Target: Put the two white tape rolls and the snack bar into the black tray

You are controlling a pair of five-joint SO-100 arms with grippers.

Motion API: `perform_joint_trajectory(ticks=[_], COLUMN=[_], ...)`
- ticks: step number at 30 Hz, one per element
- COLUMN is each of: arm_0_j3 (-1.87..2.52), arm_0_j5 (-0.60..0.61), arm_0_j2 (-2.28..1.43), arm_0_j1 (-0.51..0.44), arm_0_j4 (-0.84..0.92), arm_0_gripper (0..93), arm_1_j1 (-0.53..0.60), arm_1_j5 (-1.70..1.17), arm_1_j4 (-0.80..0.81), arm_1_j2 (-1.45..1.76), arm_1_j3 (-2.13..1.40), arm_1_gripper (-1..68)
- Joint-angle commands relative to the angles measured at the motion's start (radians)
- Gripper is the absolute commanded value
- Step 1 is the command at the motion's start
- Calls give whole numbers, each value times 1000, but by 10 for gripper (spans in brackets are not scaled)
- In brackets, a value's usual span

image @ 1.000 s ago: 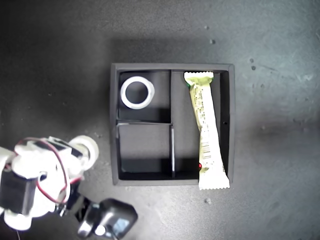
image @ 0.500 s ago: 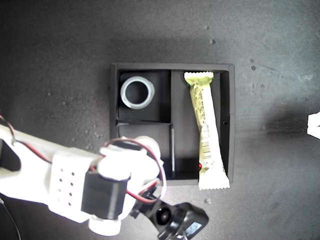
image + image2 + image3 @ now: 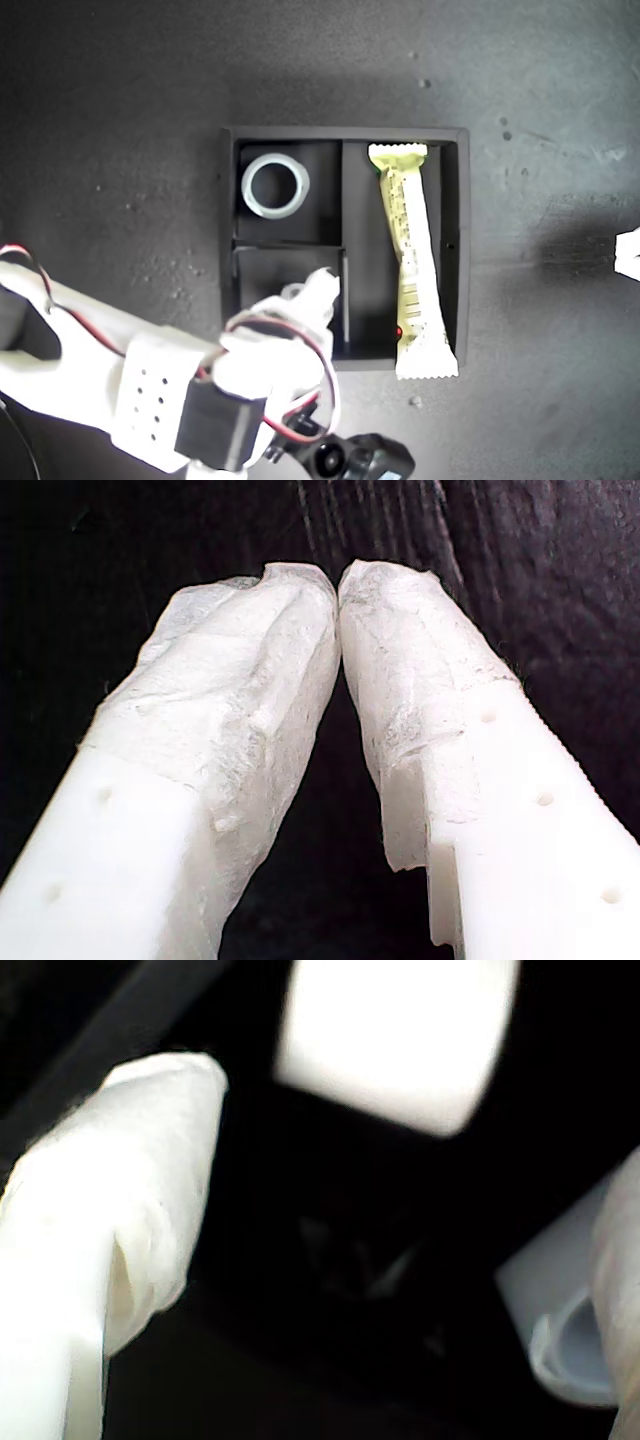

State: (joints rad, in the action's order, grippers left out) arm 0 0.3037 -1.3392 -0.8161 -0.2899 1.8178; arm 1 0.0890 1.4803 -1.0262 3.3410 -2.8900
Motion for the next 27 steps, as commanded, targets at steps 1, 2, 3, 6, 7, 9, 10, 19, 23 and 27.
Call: perform_joint_trajectory(ticks=[1,2,3,6,7,9,10,19,23,27], arm_0_j3=[196,304,423,813,939,1197,1325,2283,2477,2642], arm_0_j5=[-6,-11,-17,-64,-74,-89,-92,-163,-184,-173], arm_0_j2=[-290,-391,-499,-839,-954,-1187,-1308,-2181,-2355,-2571], arm_0_j1=[3,8,15,52,66,94,104,124,112,118], arm_0_j4=[17,17,17,12,0,-54,-97,-420,-445,-422], arm_0_gripper=[293,289,266,128,97,82,67,2,2,1], arm_1_j1=[-6,-6,-6,-21,-28,-41,-46,-141,-147,-137], arm_1_j5=[-54,-51,-48,-35,-32,-32,-32,32,44,126], arm_1_j4=[-2,-2,-2,3,8,29,49,-81,-138,-265], arm_1_j2=[8,8,8,8,8,8,8,8,8,8], arm_1_j3=[-20,-40,-63,-132,-153,-199,-225,-233,-233,-235], arm_1_gripper=[-3,-3,-3,-3,-3,-3,-3,-4,-4,-4])
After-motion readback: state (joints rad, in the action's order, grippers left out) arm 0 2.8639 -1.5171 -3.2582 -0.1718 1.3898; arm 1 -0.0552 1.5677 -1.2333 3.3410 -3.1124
